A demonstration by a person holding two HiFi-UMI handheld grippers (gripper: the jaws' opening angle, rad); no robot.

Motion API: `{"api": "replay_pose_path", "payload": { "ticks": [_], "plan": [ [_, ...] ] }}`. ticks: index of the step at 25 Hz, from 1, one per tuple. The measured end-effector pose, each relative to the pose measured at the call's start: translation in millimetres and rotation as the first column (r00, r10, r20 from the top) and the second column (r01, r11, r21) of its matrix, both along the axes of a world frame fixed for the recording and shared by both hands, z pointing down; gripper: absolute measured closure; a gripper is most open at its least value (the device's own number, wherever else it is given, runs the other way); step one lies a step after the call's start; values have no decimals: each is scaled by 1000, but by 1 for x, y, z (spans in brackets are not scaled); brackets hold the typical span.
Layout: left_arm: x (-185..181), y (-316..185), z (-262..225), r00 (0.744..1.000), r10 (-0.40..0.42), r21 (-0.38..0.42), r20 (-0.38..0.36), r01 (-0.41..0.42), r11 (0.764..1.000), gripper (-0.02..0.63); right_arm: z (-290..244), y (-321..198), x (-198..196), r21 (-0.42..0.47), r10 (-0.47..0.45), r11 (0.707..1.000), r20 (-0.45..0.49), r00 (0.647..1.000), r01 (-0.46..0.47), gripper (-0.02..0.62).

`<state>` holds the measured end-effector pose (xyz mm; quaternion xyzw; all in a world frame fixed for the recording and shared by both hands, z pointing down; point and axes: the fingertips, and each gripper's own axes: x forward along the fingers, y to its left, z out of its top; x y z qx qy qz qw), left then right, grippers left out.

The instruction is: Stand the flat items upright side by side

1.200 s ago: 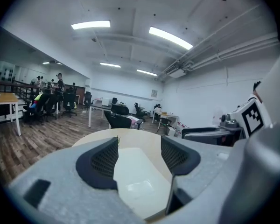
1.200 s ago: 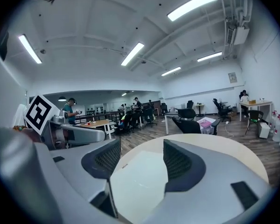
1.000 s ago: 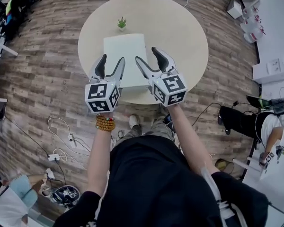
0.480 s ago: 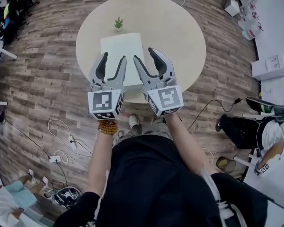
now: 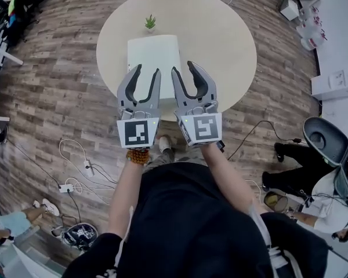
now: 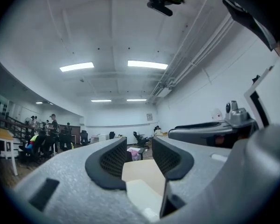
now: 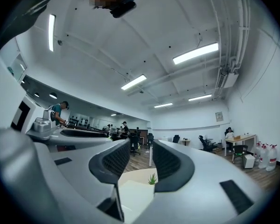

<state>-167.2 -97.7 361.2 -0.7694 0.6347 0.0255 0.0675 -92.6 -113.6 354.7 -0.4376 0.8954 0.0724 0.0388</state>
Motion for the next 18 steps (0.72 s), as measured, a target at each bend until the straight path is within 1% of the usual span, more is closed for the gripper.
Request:
{"api": "replay_pose_path", "payload": {
  "ticks": [3, 6, 12, 14, 18],
  "plan": [
    [-1, 3, 4, 1000, -11, 15, 11, 11, 1000, 453, 3, 5, -2, 30, 14, 999, 5, 1000, -14, 462],
    [0, 8, 11, 1000, -24, 2, 10, 24, 1000, 480, 6, 12, 0, 58, 45, 997, 12, 999, -45, 489],
    [4, 13, 16, 1000, -15, 10, 3, 15, 1000, 517, 25, 15, 2, 26, 59, 998, -4, 998, -58, 516],
    [5, 15, 21, 1000, -11, 13, 2, 11, 1000, 528, 33, 17, 3, 12, 63, 998, -14, 998, -63, 542],
    [5, 22, 37, 1000, -1, -11, 8, 1, 1000, 543, 51, 21, 4, -4, 68, 998, -53, 996, -69, 569]
  ]
}}
